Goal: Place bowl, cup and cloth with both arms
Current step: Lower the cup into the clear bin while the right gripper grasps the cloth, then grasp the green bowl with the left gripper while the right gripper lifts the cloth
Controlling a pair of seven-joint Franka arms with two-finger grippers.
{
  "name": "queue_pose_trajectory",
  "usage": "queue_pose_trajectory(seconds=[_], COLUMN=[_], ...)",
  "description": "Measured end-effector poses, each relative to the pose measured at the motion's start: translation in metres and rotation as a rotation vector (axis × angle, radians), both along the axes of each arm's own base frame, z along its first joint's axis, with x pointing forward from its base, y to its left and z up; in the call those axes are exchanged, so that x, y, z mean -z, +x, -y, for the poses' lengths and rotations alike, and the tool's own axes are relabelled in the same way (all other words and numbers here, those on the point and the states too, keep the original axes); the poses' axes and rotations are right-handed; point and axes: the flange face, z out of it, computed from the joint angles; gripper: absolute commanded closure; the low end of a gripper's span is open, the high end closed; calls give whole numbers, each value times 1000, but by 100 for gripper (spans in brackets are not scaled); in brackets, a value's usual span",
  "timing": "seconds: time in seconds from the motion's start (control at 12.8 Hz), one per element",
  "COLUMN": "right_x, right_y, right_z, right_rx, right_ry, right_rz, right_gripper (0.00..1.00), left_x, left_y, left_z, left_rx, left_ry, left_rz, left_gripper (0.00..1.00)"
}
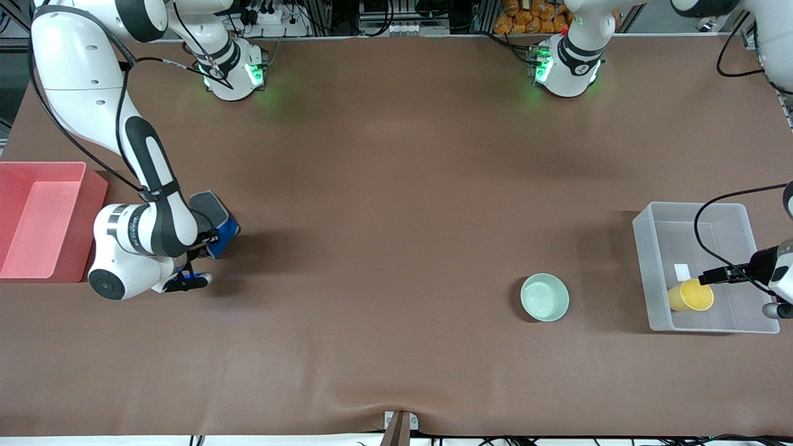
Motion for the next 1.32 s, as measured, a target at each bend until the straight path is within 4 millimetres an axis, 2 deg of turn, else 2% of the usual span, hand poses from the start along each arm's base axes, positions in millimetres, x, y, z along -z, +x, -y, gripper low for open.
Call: queue_pose_trajectory(seconds=[0.08, 0.16, 0.31, 0.47, 0.54, 0.62, 0.78, 0.93, 1.17, 1.32], right_x=[-5, -14, -44, -79, -96, -112, -150, -208, -305, -343], right_y=[1, 4, 13, 20, 22, 22, 18, 10, -28, -54], right_z=[-2, -3, -6, -5, 0, 9, 39, 72, 108, 141], right_rx=[3, 3, -4, -17, -30, -41, -41, -28, 22, 77], right_ry=[12, 21, 34, 48, 62, 82, 138, 178, 202, 243], right_rz=[-11, -12, -6, 26, 48, 68, 101, 161, 218, 246], right_gripper=[100, 100, 100, 100, 100, 100, 100, 100, 100, 100], left_x=[-9, -9, 10, 36, 49, 63, 95, 116, 129, 140], left_y=[2, 4, 7, 7, 10, 13, 17, 19, 20, 18], left_z=[27, 58, 118, 161, 176, 188, 208, 220, 233, 243], left_rx=[-32, -59, -99, -134, -154, -178, -218, -248, -291, -307], left_ry=[-10, -20, -26, -23, -26, -30, -35, -36, -40, -41], left_rz=[-8, -22, -64, -94, -87, -72, -56, -41, -18, -9], left_gripper=[12, 12, 11, 11, 12, 12, 13, 15, 19, 22])
